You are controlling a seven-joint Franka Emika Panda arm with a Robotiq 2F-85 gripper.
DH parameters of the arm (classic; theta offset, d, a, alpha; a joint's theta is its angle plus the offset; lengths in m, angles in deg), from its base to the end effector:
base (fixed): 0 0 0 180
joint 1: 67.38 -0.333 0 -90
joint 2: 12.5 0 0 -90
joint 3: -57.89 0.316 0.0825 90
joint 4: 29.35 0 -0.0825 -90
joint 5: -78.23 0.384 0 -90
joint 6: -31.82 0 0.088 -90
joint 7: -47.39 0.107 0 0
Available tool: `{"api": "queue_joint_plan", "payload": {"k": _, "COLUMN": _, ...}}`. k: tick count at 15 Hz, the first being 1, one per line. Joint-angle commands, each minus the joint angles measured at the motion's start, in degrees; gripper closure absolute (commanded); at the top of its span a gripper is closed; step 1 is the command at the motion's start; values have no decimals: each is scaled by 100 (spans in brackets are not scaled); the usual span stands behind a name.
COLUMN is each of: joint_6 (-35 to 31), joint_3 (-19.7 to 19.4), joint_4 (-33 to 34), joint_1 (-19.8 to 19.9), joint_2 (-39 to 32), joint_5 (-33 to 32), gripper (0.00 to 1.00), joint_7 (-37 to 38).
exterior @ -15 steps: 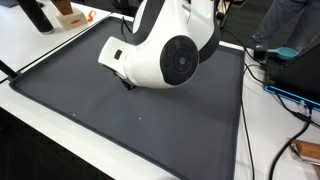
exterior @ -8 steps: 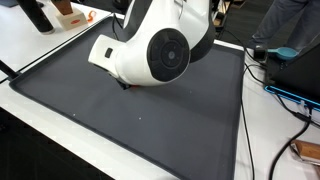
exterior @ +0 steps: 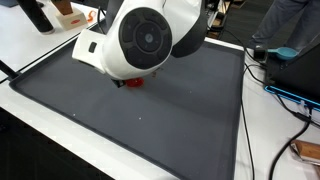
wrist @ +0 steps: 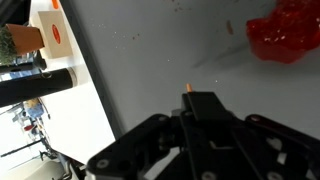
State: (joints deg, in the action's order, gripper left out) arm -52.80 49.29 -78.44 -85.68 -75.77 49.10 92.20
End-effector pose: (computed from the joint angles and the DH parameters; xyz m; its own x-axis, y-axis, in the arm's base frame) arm 0.7345 0.1150 0.2213 0.8975 -0.4327 0.0849 -0.3591 -0.6056 0.7102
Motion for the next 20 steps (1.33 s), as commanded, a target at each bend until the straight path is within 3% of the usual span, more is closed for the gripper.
{"api": "queue_joint_plan", "payload": {"k": 1, "joint_6": -81, "joint_3": 187, "joint_4": -6, "joint_1": 223, "joint_2": 143, "joint_5": 275, "gripper": 97, "joint_7": -337}}
{"api": "queue_joint_plan", "payload": {"k": 13, "joint_6": -741, "joint_3": 628, "joint_4": -427, "joint_1": 775, "joint_2": 863, "joint_5": 1050, "gripper": 97, "joint_7": -1534}}
{"api": "queue_joint_plan", "payload": {"k": 20, "joint_6": -1319, "joint_3": 1018, "joint_4": -1380, "joint_1": 1189, "joint_2": 1636, "joint_5": 1488, "gripper": 97, "joint_7": -2576}}
